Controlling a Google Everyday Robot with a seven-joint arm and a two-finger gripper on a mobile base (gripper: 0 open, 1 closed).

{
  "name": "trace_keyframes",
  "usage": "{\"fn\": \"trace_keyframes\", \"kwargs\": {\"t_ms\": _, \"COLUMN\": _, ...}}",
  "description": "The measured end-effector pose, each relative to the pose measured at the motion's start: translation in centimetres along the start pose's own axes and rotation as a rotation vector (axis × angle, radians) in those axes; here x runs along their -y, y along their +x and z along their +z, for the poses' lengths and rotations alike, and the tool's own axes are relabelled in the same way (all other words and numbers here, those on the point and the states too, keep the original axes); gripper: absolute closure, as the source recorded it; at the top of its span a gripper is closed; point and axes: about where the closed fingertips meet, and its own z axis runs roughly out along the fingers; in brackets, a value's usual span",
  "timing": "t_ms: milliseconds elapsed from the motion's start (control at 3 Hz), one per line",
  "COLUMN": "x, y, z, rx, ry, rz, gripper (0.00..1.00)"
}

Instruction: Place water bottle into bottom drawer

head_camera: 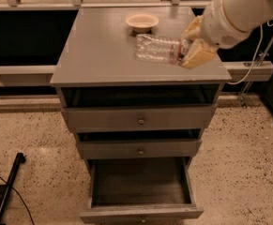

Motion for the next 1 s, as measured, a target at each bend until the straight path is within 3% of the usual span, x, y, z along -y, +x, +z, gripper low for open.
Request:
{"fn": "trace_keyframes", "kwargs": {"t_ms": 333, "x": -1.5, "y": 1.9, "z": 1.7, "rx": -0.038, "ry": 0.006, "rz": 0.004, "gripper": 1.0}}
{"fn": "trace_keyframes", "kwargs": {"t_ms": 667, "x": -1.5, "y": 1.7, "z": 1.8, "rx": -0.036, "ry": 0.005, "rz": 0.003, "gripper": 1.0}}
{"fn": "trace_keyframes", "kwargs": {"t_ms": 1000, "x": -5.5, "y": 6.2, "z": 8.8, "rx": -0.107, "ry": -0.097, "rz": 0.082, "gripper": 1.0}}
